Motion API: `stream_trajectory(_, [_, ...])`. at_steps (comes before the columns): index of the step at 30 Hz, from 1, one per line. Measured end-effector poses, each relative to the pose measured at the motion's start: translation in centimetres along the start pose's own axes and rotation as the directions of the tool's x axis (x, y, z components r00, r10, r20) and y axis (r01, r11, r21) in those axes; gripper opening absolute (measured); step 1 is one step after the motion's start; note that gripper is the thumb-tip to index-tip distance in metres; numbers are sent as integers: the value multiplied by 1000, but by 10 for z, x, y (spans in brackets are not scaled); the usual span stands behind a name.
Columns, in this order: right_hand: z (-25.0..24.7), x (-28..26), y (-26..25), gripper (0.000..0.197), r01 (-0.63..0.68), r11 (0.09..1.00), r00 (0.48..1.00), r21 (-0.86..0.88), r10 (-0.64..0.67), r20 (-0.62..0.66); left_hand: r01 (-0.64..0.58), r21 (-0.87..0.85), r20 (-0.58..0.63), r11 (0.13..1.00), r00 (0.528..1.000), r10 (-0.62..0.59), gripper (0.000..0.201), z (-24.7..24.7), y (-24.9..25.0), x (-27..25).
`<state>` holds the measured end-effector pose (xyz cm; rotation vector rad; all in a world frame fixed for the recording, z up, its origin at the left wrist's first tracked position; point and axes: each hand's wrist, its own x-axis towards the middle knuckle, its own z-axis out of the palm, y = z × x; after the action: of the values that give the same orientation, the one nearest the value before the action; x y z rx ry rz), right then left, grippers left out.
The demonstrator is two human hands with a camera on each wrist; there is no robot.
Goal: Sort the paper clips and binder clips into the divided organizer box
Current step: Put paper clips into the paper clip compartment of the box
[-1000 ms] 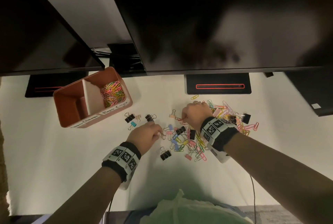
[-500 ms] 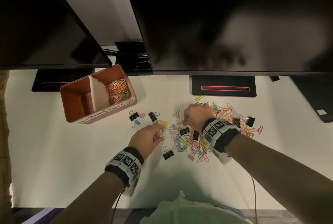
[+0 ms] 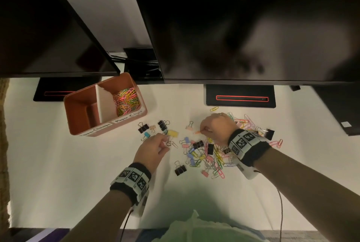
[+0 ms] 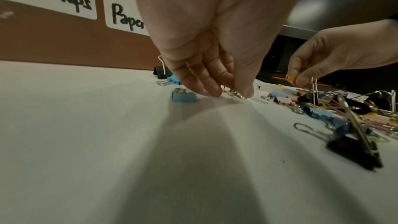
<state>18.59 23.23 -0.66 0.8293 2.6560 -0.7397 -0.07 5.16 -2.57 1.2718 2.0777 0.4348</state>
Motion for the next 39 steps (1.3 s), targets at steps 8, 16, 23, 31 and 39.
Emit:
stream_trajectory(8, [-13,4,29,9,-111,988,990,112,119,-70,-258,194,-5,946,964,264,22,9,4,4])
stream_trajectory(16, [-1,5,17,10,-91,991,996,94,92,-13,-201,200,-61,959,974,217,4,8,1,11])
stream_trajectory(23, [1,8,10,9,-79,993,997,88,78,21,-177,104,-70,979,980,185,3,2,-19,-6])
stream_trajectory(31, [2,12,-2,22,-161,971,980,179,136,143,-28,-7,-40,1000,999,27,2,-3,-12,-9])
stream_trajectory(39, [2,12,-3,15,-122,987,983,105,106,149,-24,-8,-21,1000,1000,23,36,0,-8,9])
